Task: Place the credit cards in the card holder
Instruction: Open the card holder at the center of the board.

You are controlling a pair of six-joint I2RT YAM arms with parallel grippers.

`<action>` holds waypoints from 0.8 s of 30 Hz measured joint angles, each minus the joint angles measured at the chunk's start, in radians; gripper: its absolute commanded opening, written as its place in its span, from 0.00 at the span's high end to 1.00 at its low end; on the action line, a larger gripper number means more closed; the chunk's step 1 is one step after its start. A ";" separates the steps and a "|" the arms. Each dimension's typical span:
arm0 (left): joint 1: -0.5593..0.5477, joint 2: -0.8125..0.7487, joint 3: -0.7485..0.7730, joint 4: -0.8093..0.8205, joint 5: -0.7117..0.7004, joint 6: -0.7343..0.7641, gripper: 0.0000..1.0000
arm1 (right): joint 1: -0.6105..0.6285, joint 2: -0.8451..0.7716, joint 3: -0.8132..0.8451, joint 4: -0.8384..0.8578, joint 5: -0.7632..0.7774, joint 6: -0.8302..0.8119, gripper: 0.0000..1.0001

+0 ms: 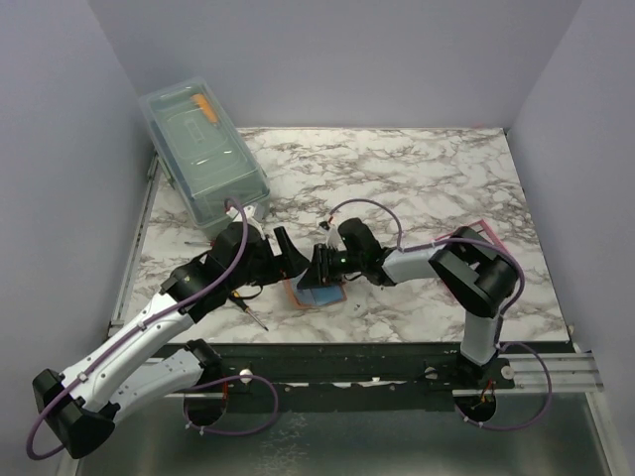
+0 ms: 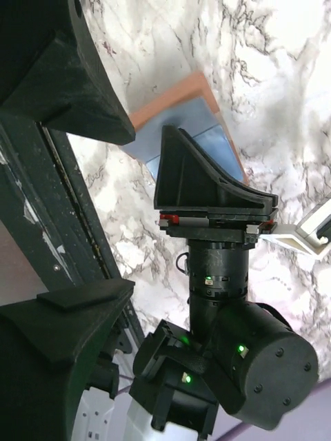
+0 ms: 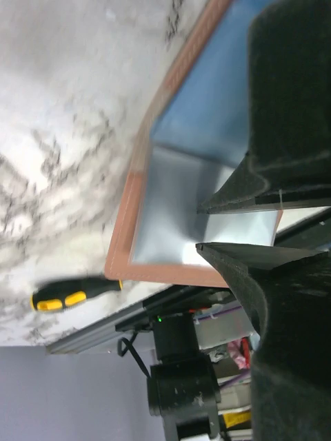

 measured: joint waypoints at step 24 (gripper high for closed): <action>0.007 0.244 -0.415 0.362 -0.114 -0.042 0.76 | 0.006 -0.118 -0.191 0.112 0.080 0.113 0.68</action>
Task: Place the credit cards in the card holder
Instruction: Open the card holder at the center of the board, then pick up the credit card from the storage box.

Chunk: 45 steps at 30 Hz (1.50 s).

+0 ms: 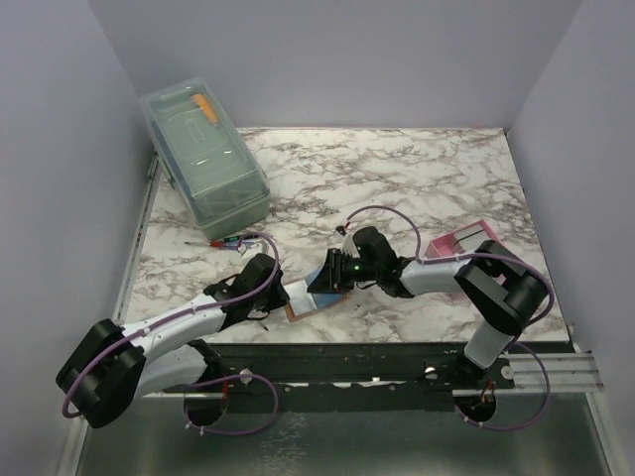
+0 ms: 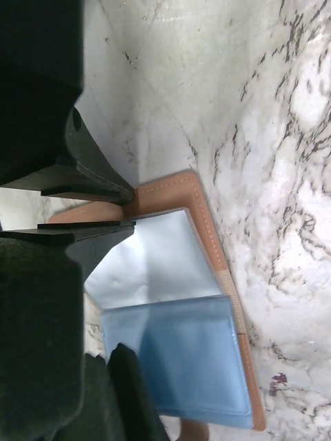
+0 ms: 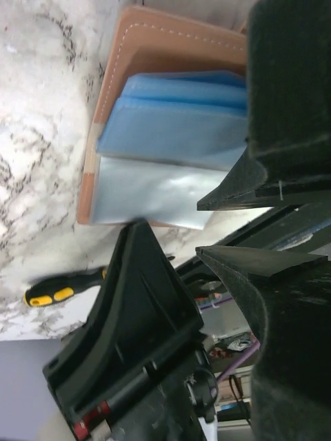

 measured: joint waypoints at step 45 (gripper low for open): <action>0.010 -0.119 0.141 -0.048 0.128 0.067 0.60 | 0.000 -0.227 0.208 -0.687 0.389 -0.252 0.54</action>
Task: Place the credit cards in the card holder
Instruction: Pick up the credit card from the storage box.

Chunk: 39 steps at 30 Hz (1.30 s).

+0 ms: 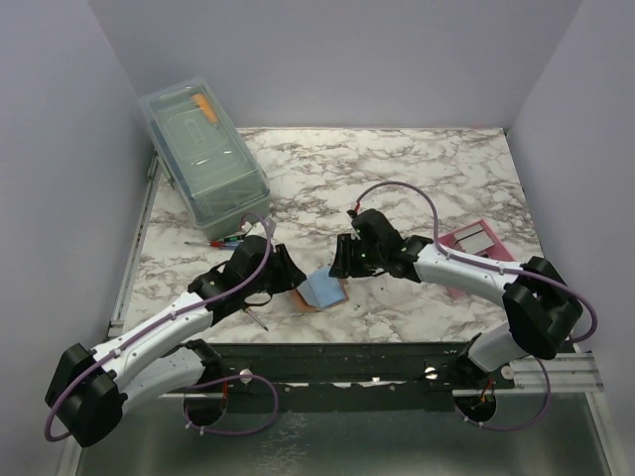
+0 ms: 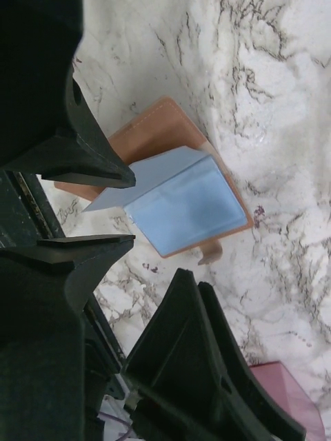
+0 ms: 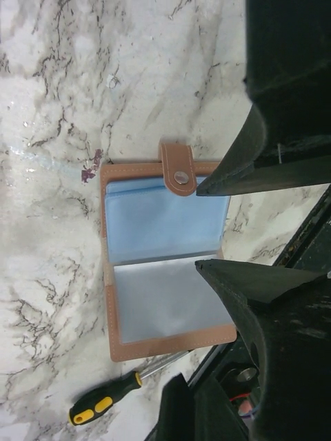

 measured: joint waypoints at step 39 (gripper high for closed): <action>0.008 -0.024 0.293 -0.131 0.396 0.196 0.27 | -1.016 -0.377 -0.109 -0.270 0.201 0.115 0.02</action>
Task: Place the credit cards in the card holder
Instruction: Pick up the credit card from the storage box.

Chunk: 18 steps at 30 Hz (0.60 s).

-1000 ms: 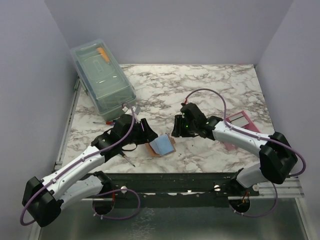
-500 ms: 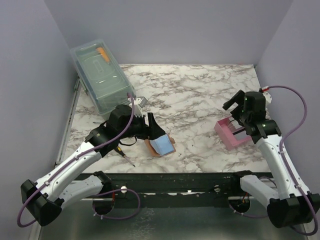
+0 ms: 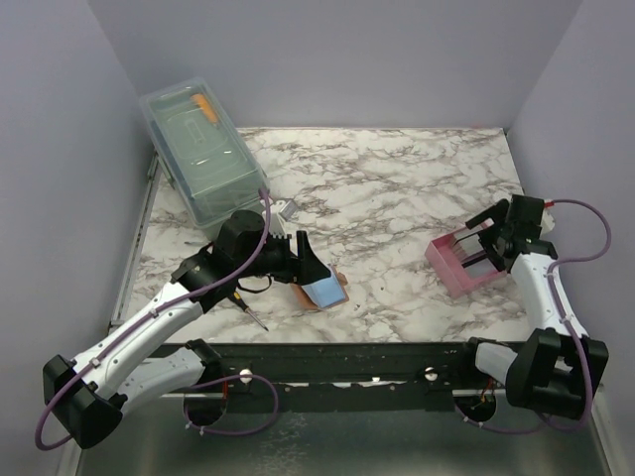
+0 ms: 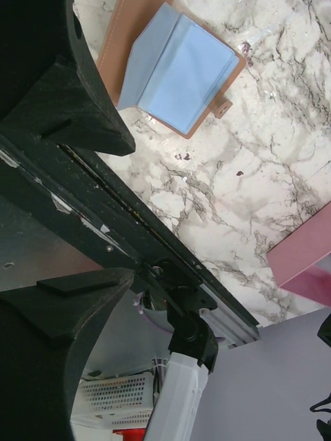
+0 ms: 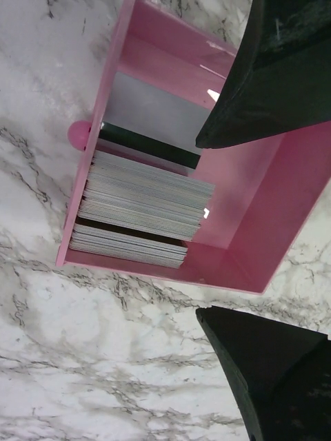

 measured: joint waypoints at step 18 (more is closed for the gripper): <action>0.000 -0.003 -0.016 0.001 0.010 -0.001 0.27 | -0.131 0.058 -0.160 0.256 -0.204 -0.006 0.17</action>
